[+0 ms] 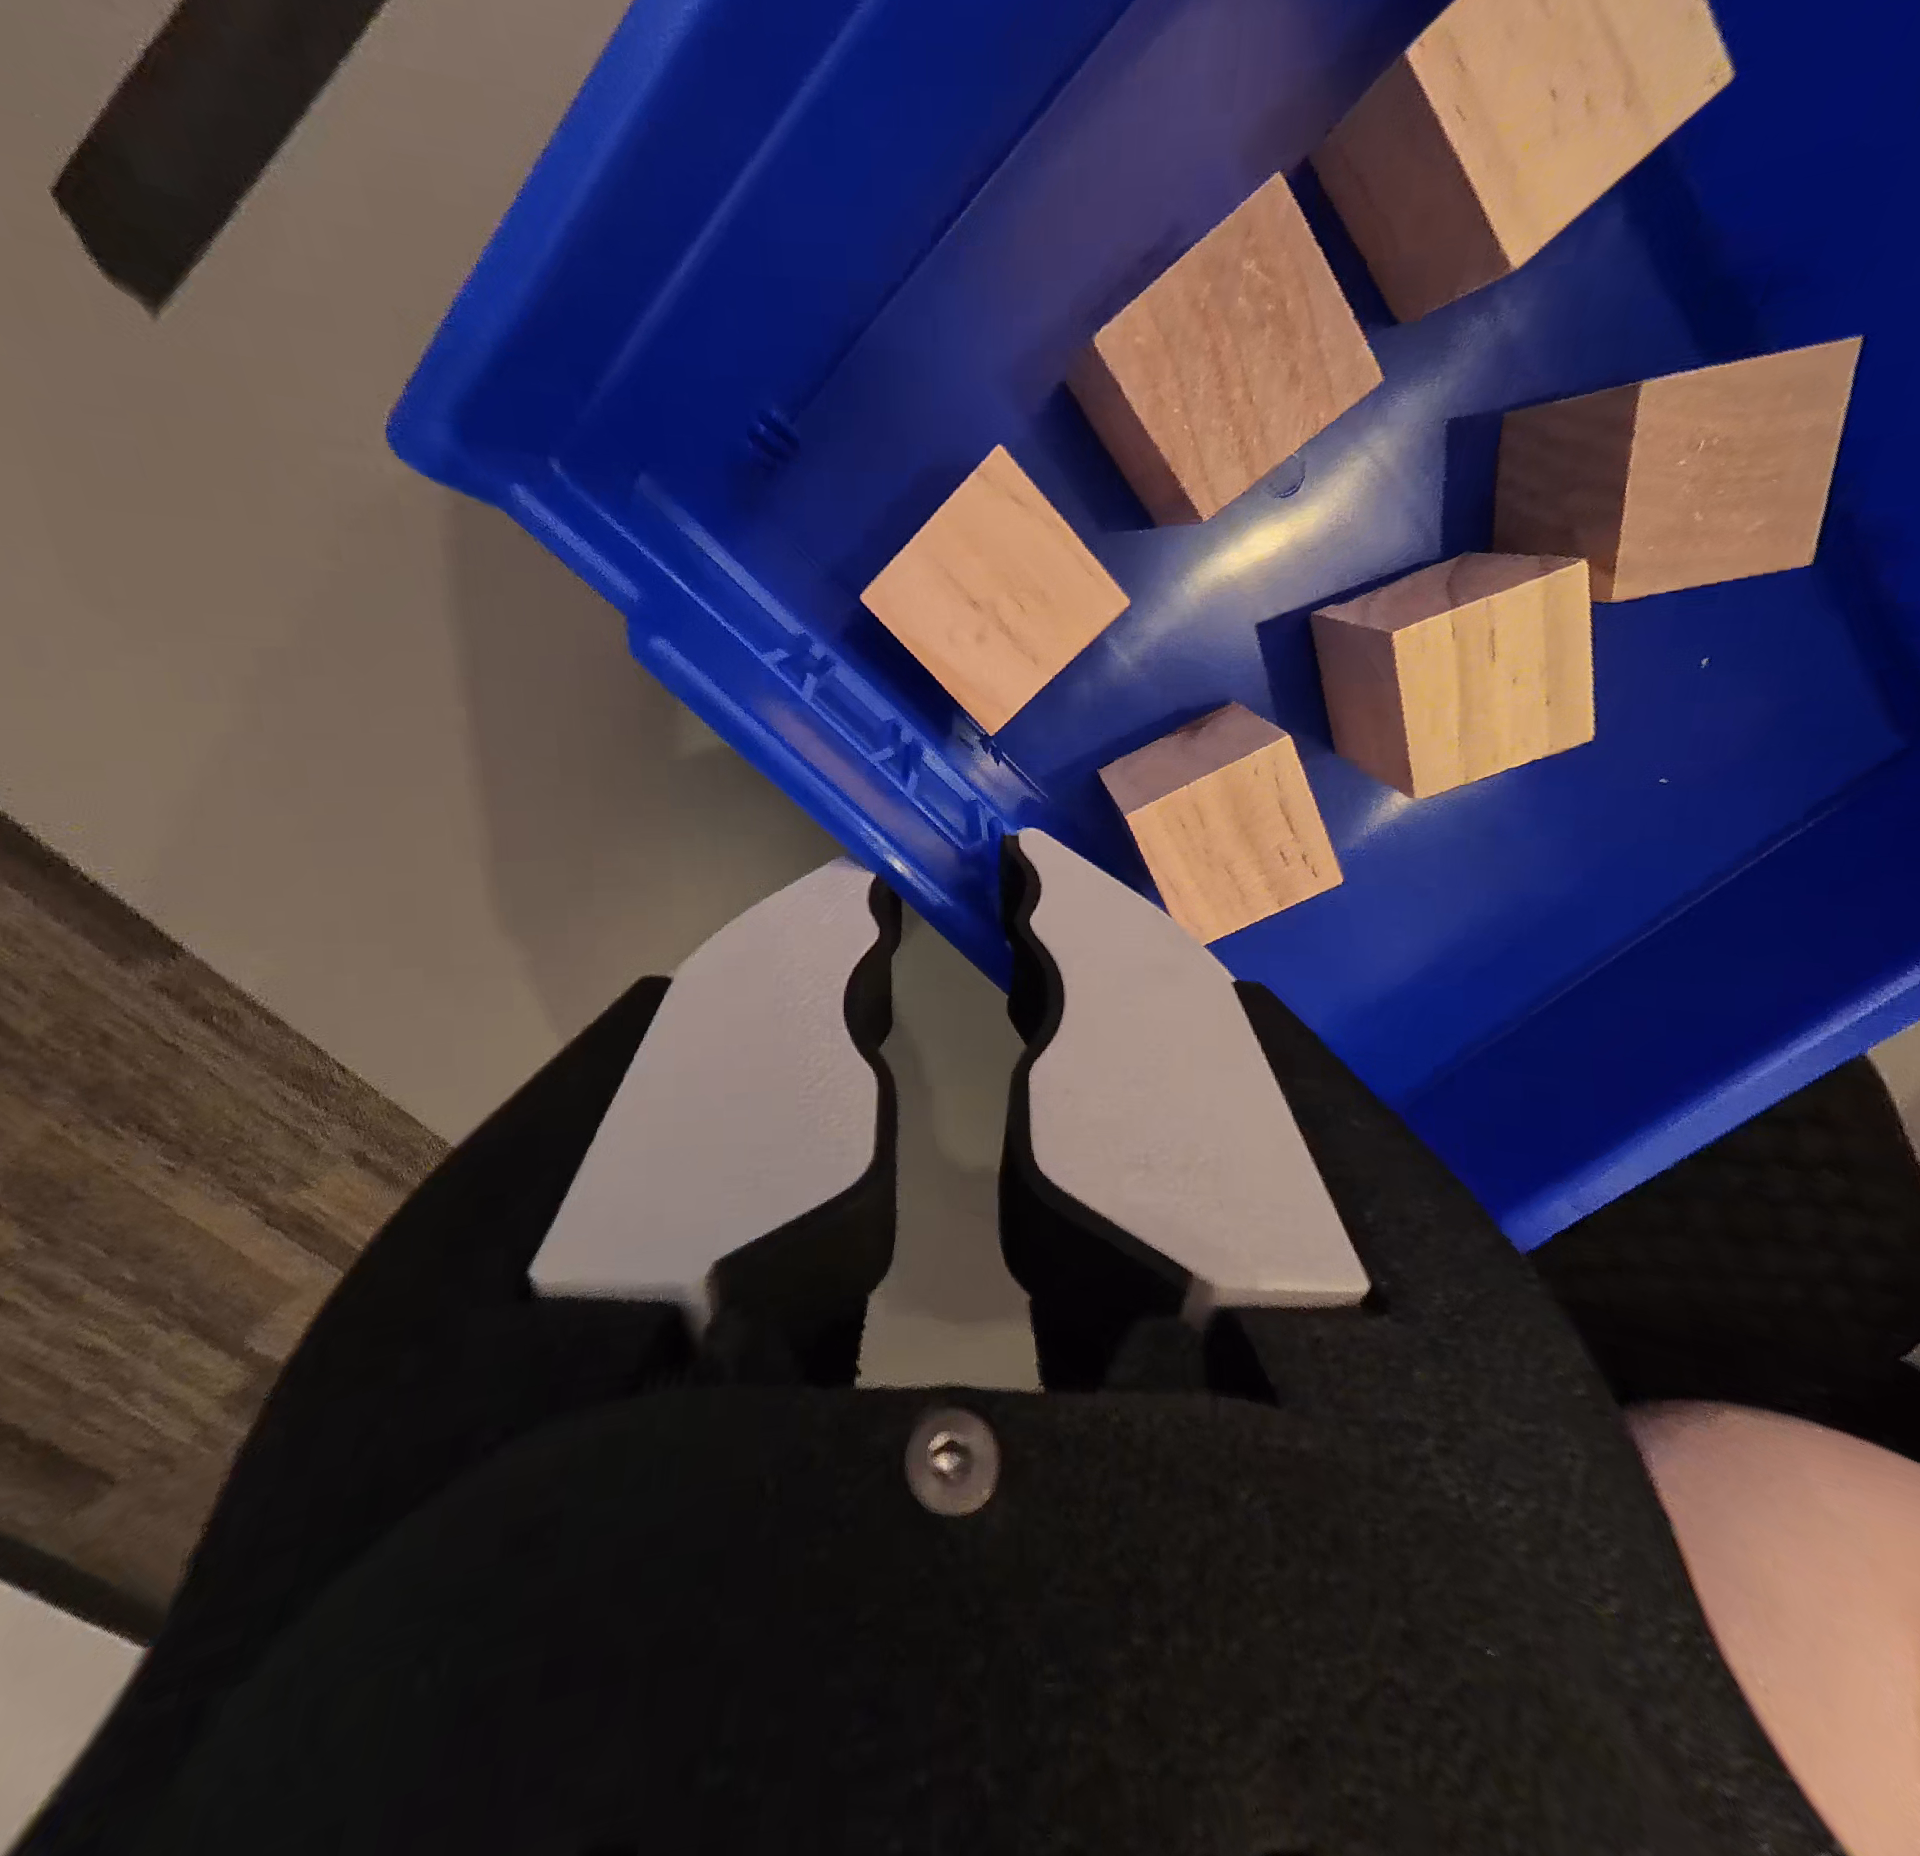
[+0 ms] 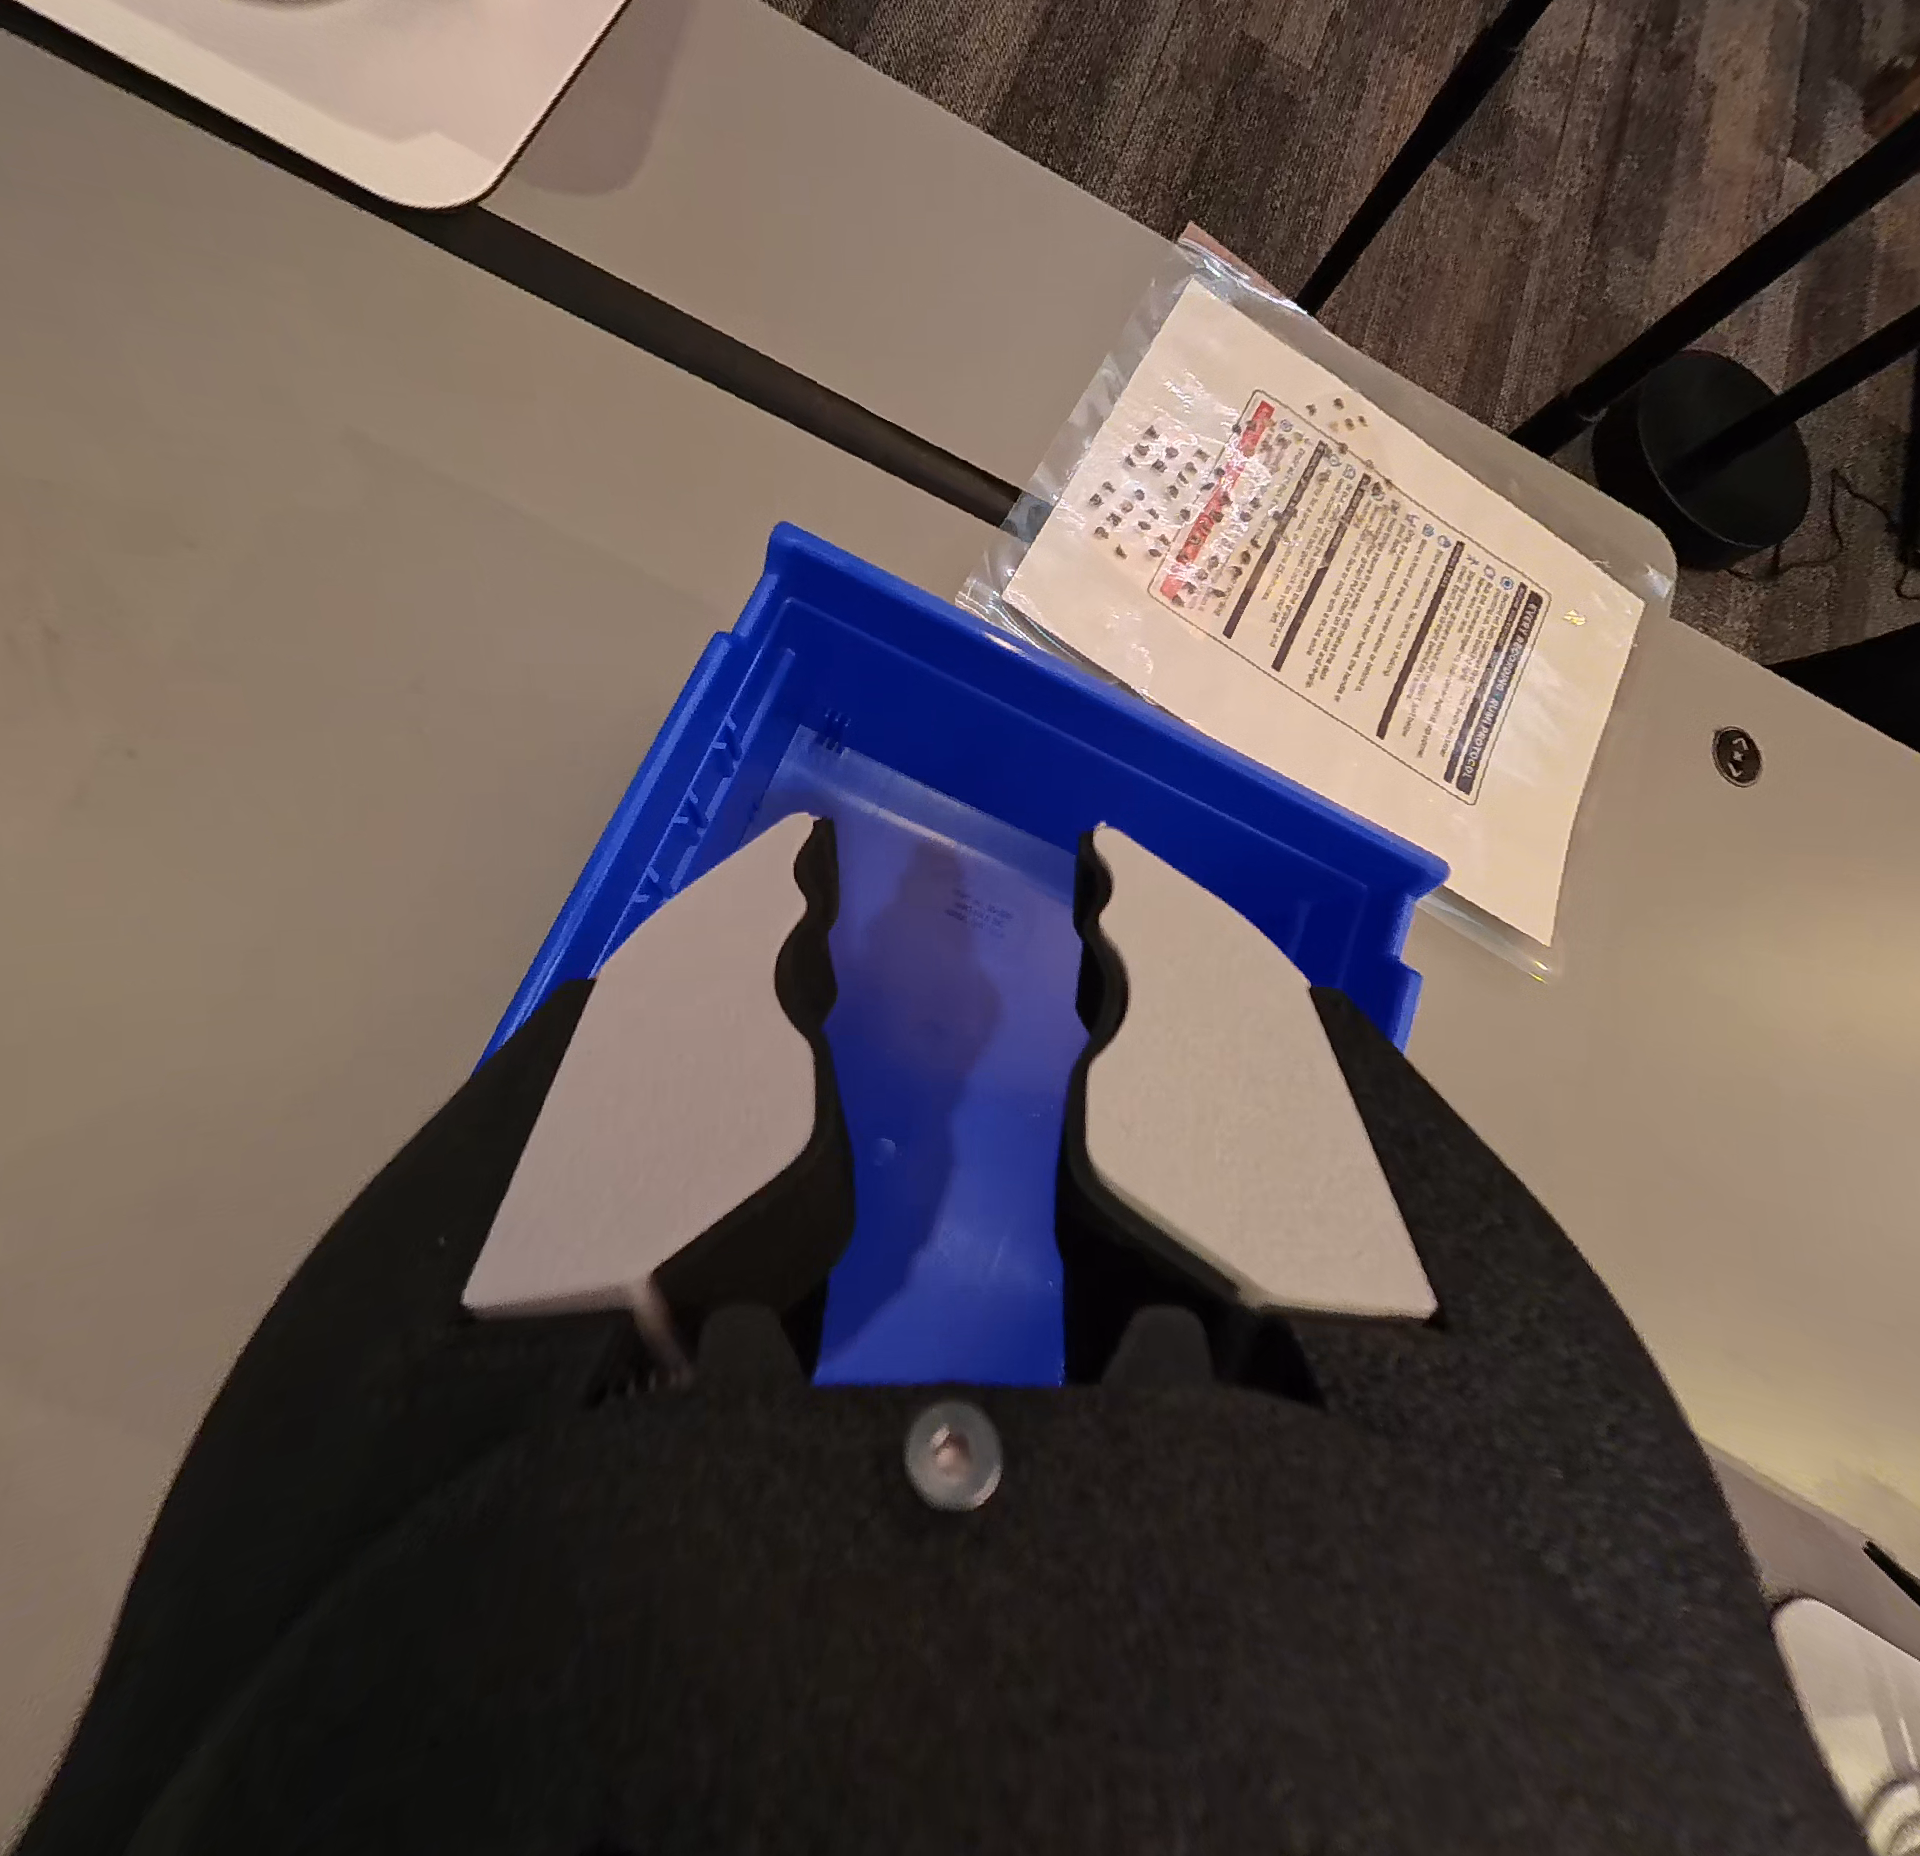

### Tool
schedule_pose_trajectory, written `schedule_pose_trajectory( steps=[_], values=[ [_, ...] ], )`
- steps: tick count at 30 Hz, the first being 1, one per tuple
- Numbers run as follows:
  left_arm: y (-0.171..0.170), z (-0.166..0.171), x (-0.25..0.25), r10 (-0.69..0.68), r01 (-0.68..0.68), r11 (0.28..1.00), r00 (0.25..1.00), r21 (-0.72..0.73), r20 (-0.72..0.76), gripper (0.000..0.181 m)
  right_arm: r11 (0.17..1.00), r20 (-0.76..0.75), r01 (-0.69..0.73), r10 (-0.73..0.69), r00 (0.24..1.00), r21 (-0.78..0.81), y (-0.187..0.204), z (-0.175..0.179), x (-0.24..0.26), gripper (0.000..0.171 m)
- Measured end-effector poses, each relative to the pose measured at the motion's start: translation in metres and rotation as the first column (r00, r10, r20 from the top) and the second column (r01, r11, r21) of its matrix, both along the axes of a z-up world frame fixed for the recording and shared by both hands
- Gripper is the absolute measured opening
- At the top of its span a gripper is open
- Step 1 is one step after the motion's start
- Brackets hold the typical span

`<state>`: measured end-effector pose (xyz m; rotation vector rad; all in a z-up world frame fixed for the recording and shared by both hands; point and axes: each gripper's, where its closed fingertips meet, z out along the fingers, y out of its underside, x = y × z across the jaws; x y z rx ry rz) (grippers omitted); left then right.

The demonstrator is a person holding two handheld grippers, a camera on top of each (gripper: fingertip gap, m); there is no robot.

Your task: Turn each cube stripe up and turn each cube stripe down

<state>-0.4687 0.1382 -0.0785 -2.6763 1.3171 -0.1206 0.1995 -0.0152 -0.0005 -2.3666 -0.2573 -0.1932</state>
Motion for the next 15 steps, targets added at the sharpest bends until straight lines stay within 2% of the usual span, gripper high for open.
schedule_pose_trajectory(
  steps=[8,15],
  values=[
    [0.014,0.001,0.0,-0.101,0.102,0.995,0.993,-0.021,0.057,0.017,0.999,0.035,-0.007,0.008,0.999,-0.043,0.005,-0.008,-0.003,0.044],
    [0.022,0.001,-0.01,-0.076,0.078,0.997,0.995,-0.025,0.067,0.015,0.995,0.074,-0.005,0.013,0.997,-0.102,0.005,-0.022,-0.002,0.044]
  ],
)
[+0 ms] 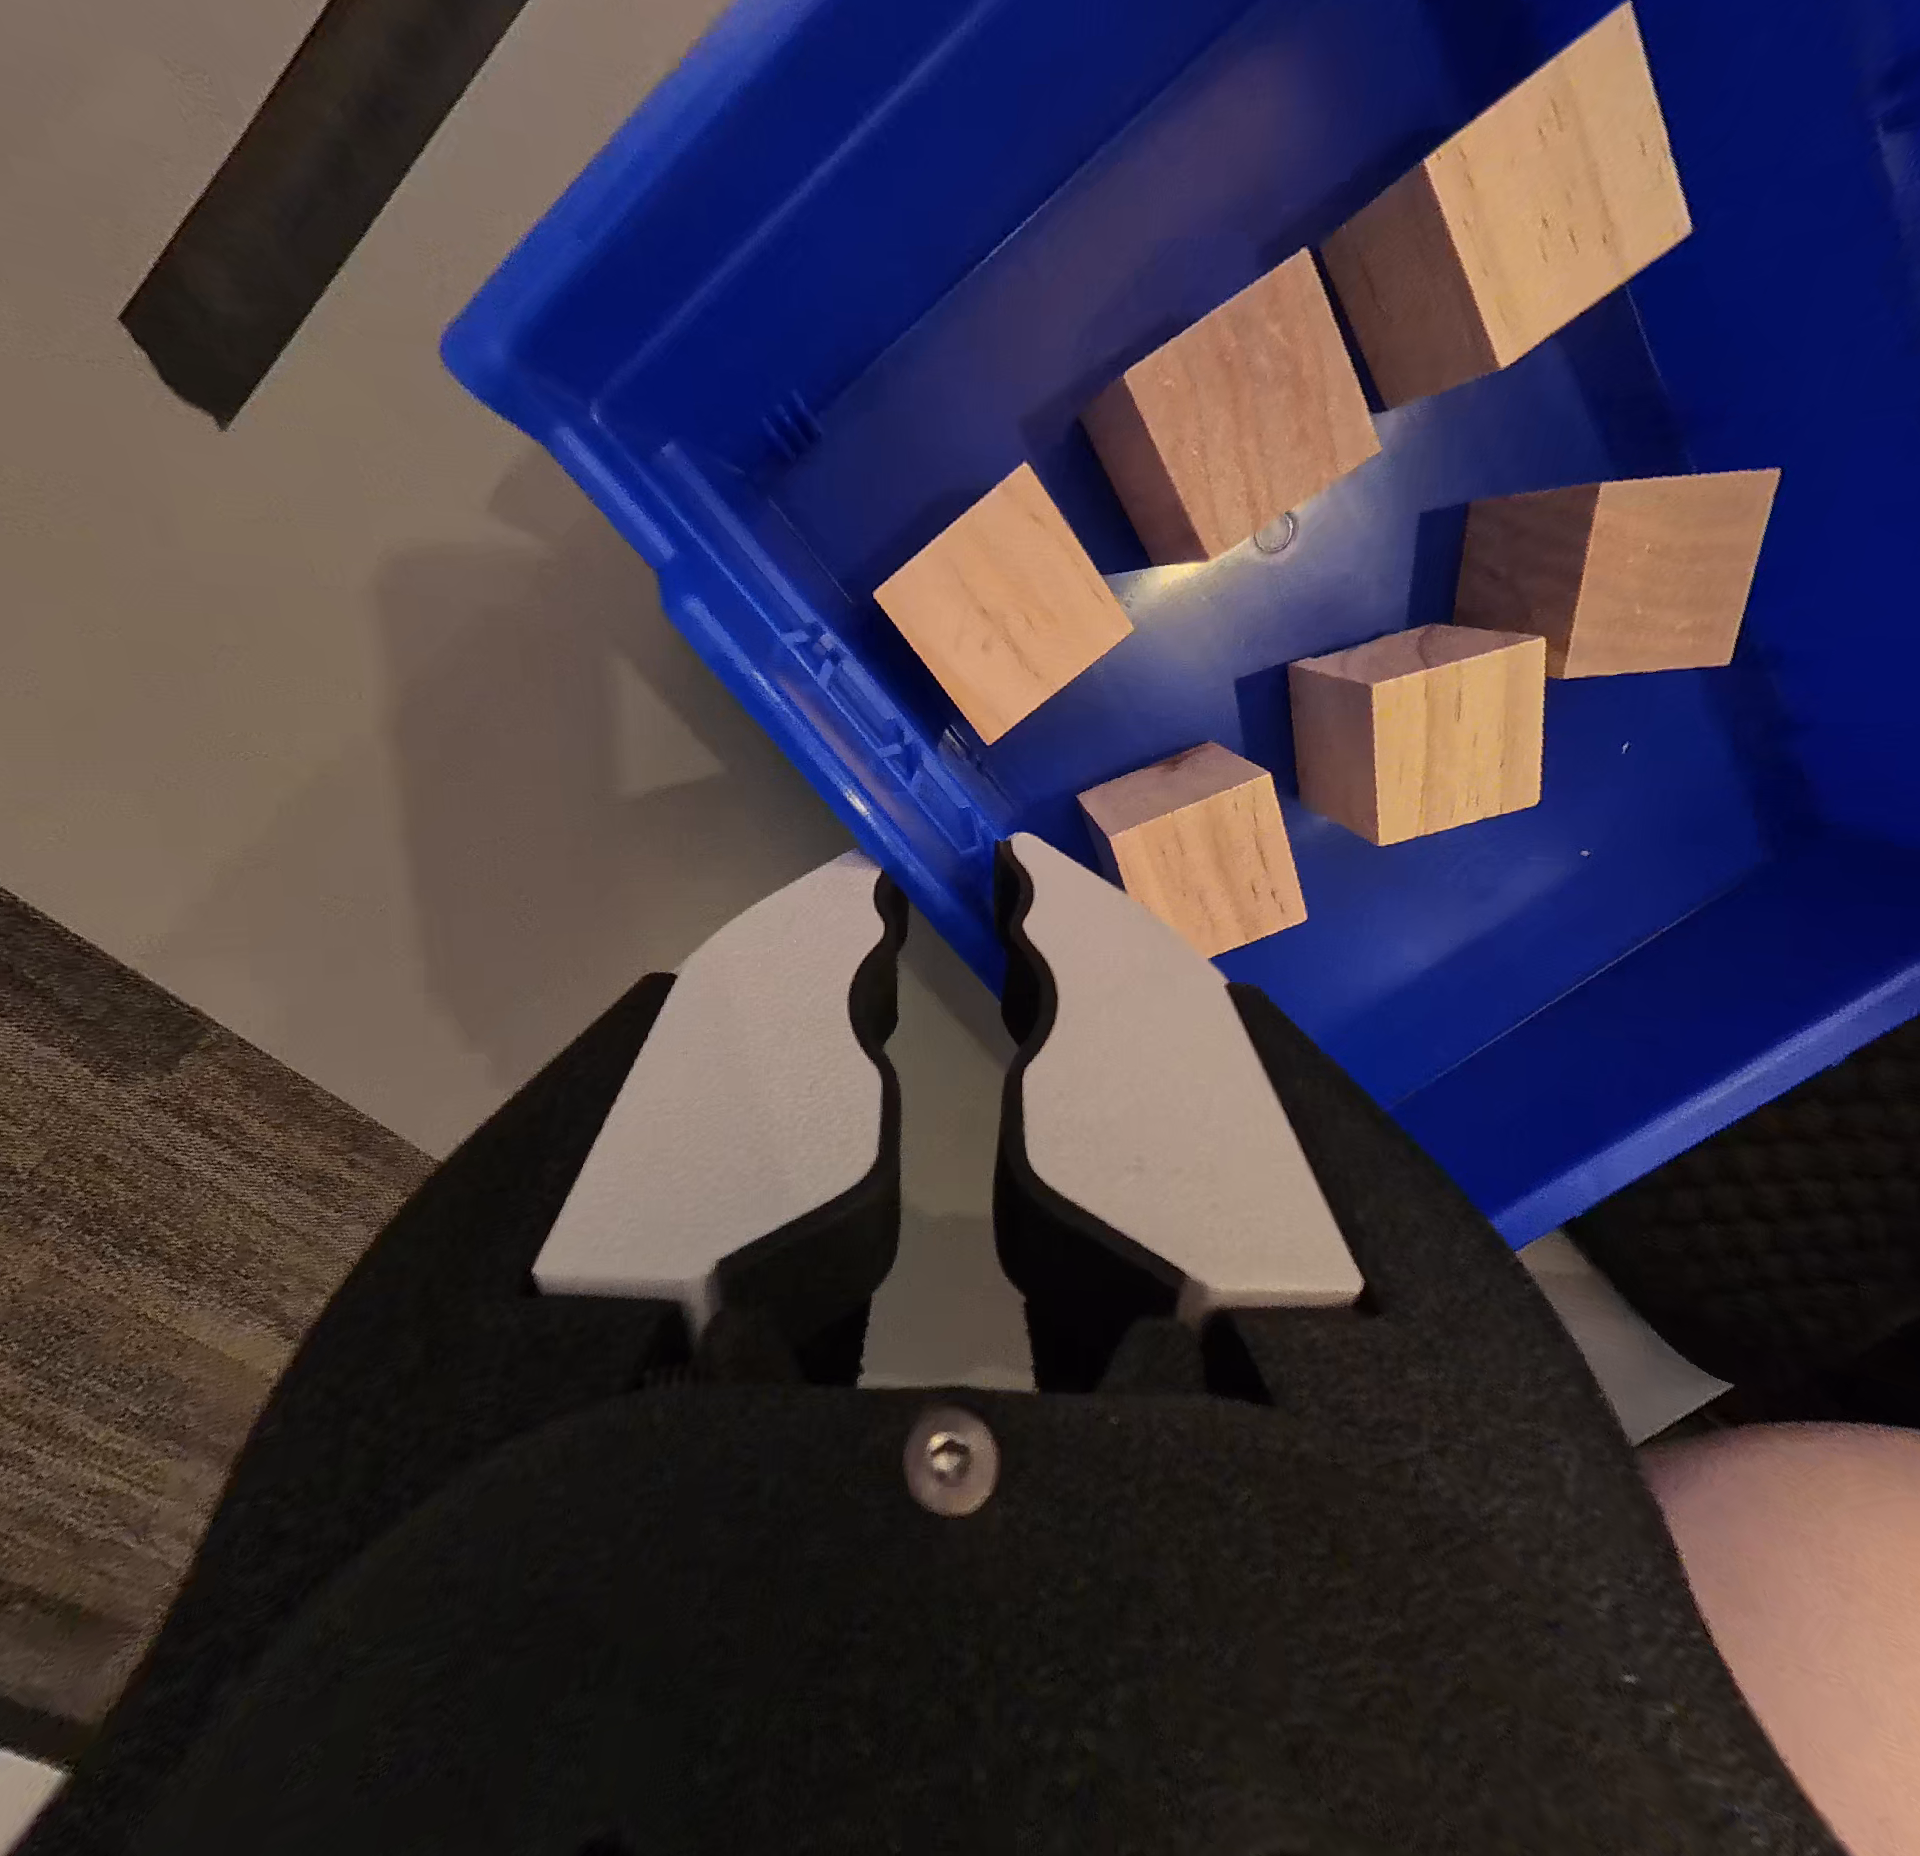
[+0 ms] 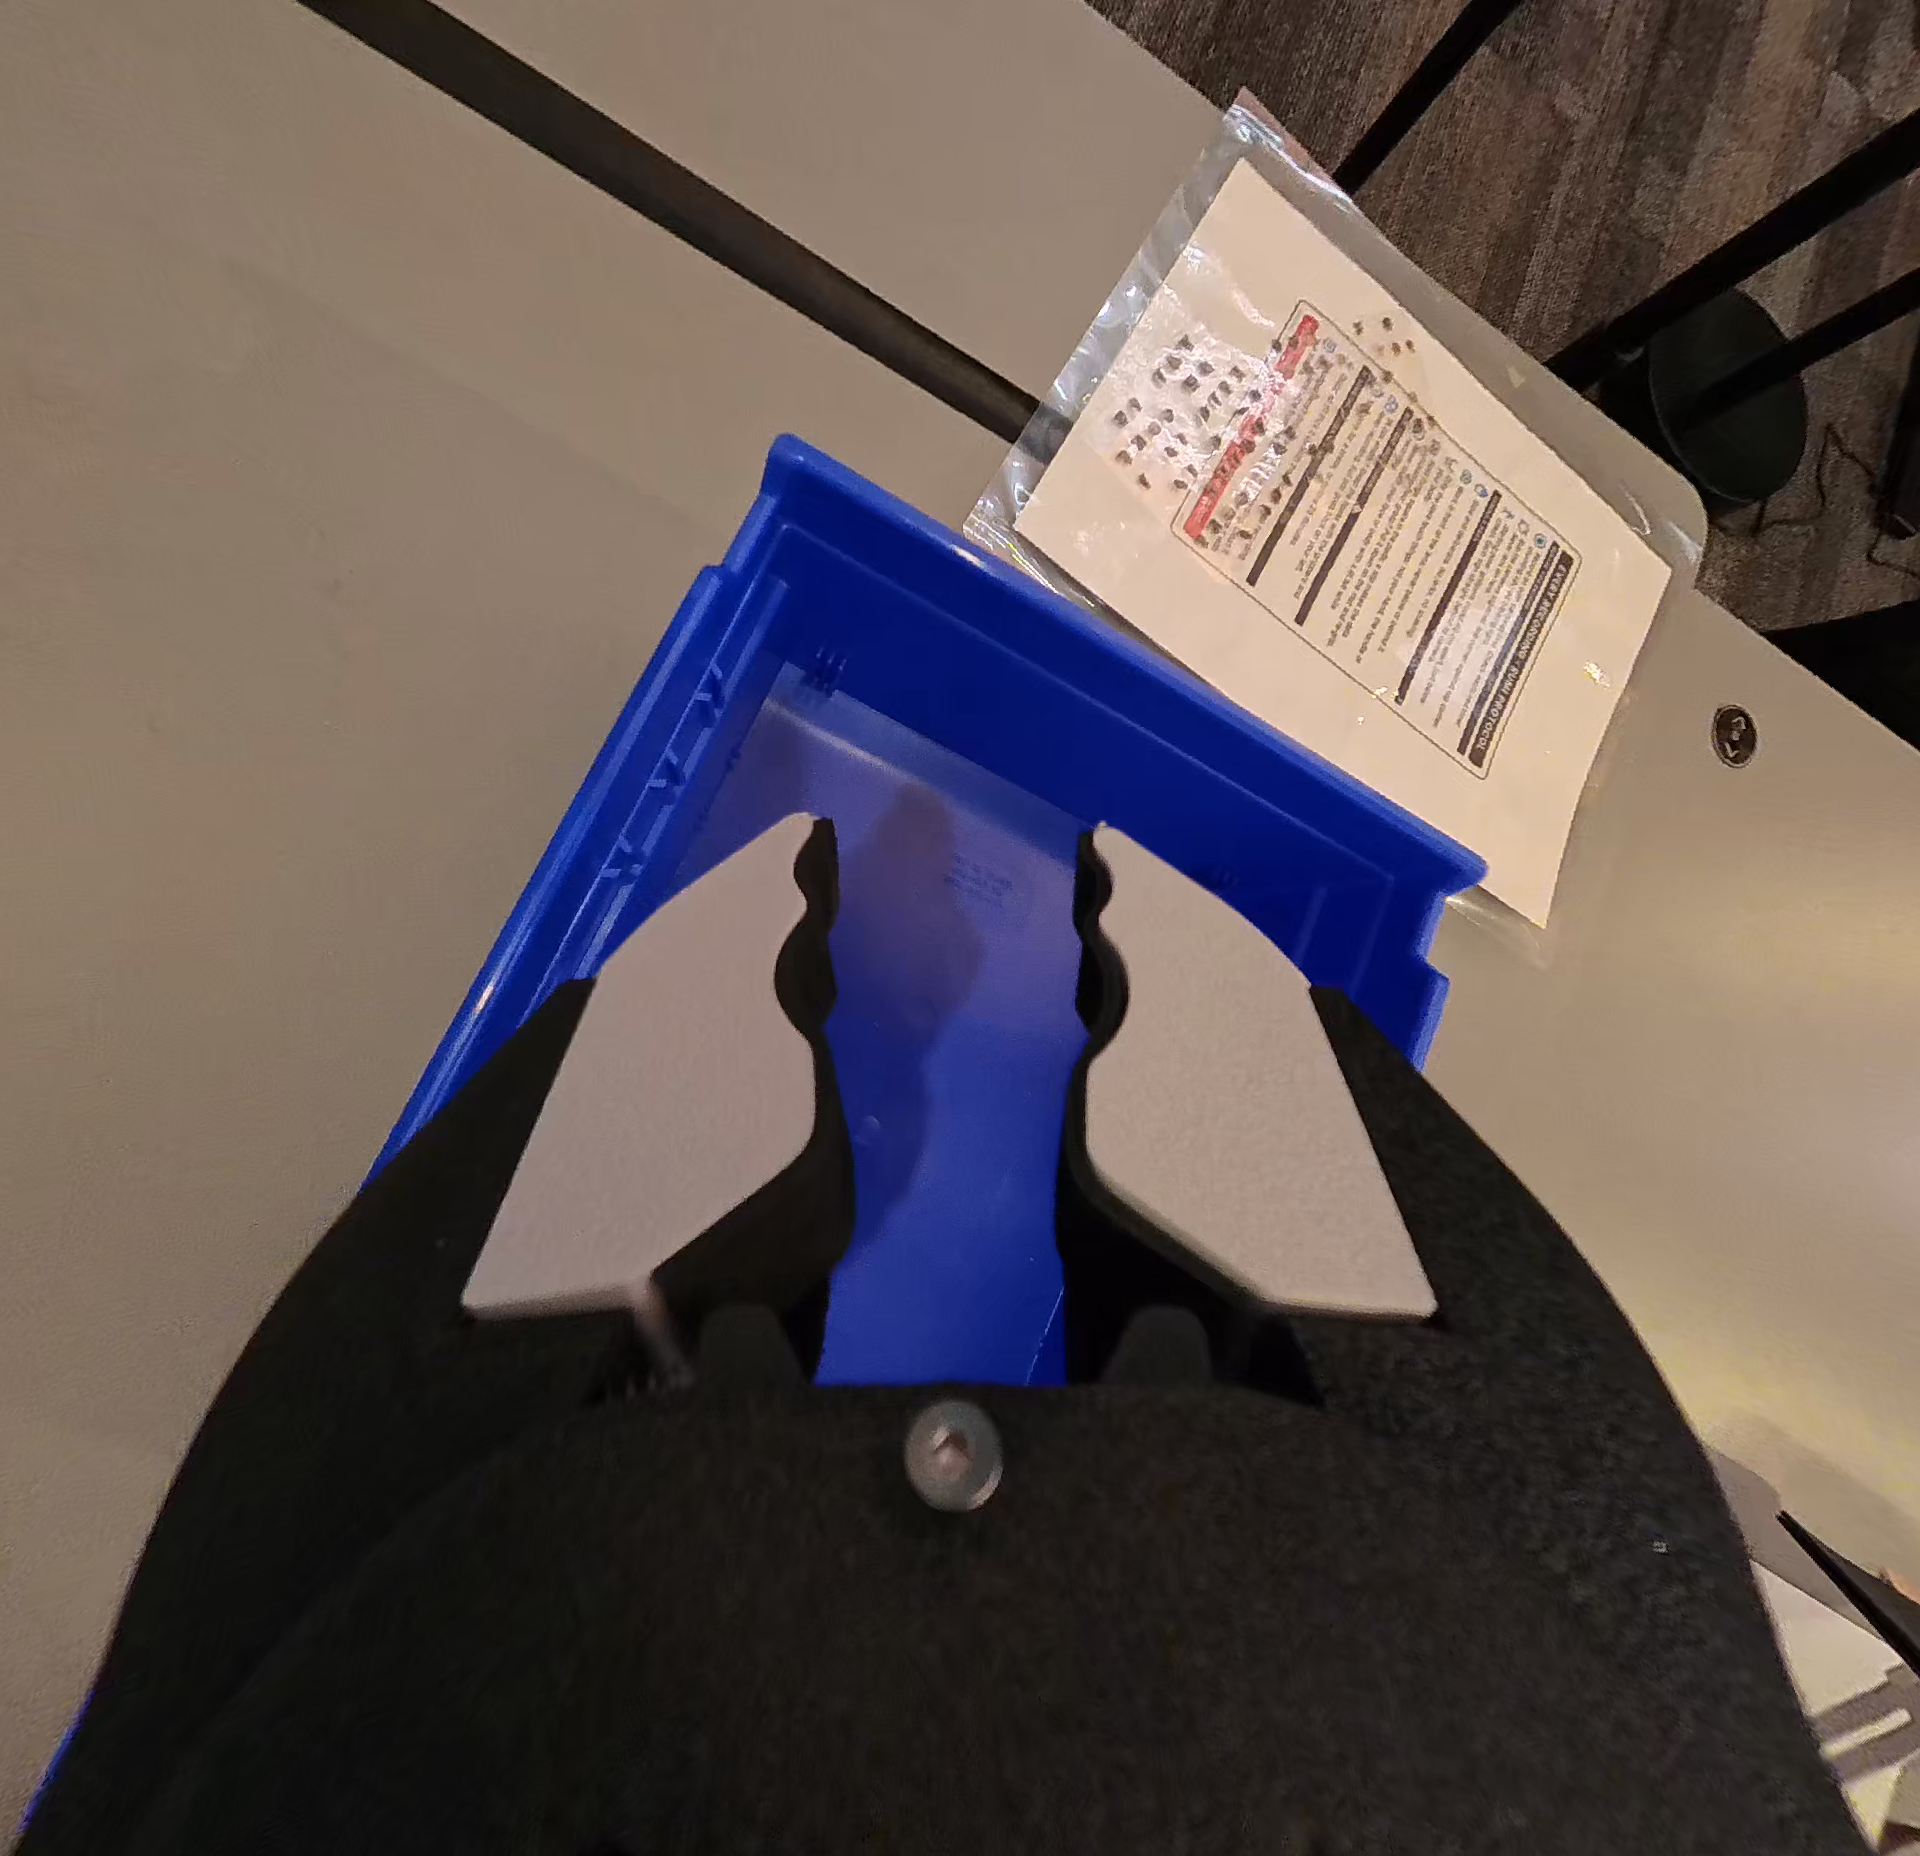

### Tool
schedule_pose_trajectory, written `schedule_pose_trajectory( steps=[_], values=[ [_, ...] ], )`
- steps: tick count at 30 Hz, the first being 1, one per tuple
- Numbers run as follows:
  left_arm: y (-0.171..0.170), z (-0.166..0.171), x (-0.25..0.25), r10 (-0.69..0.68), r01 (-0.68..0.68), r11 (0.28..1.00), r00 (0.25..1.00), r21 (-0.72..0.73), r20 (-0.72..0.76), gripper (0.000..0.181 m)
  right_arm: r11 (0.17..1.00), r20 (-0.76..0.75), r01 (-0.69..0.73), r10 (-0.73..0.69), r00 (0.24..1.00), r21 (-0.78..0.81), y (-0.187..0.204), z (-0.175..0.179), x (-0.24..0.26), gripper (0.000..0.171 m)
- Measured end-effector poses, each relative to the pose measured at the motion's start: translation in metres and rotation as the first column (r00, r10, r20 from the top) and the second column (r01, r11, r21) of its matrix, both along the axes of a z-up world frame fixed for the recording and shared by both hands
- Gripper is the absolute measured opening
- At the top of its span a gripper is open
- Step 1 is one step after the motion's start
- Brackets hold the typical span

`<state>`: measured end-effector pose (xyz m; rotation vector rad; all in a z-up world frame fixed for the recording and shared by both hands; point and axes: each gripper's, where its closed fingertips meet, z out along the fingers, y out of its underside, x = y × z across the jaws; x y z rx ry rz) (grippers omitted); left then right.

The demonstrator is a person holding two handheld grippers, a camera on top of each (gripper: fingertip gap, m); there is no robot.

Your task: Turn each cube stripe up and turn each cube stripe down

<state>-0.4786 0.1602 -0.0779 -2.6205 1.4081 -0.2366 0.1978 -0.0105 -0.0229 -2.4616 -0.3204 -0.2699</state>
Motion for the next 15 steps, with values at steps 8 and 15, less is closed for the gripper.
schedule_pose_trajectory(
  steps=[8,15],
  values=[
    [-0.003,0.001,-0.011,0.124,-0.124,0.992,0.992,0.005,0.036,0.013,1.0,0.001,-0.009,0.009,1.0,-0.001,0.0,0.001,-0.002,0.043],
    [-0.001,0.01,-0.012,0.151,-0.166,0.984,0.971,0.065,0.187,0.017,1.0,-0.003,-0.012,0.012,1.0,-0.008,-0.001,-0.001,-0.003,0.044]
  ],
)
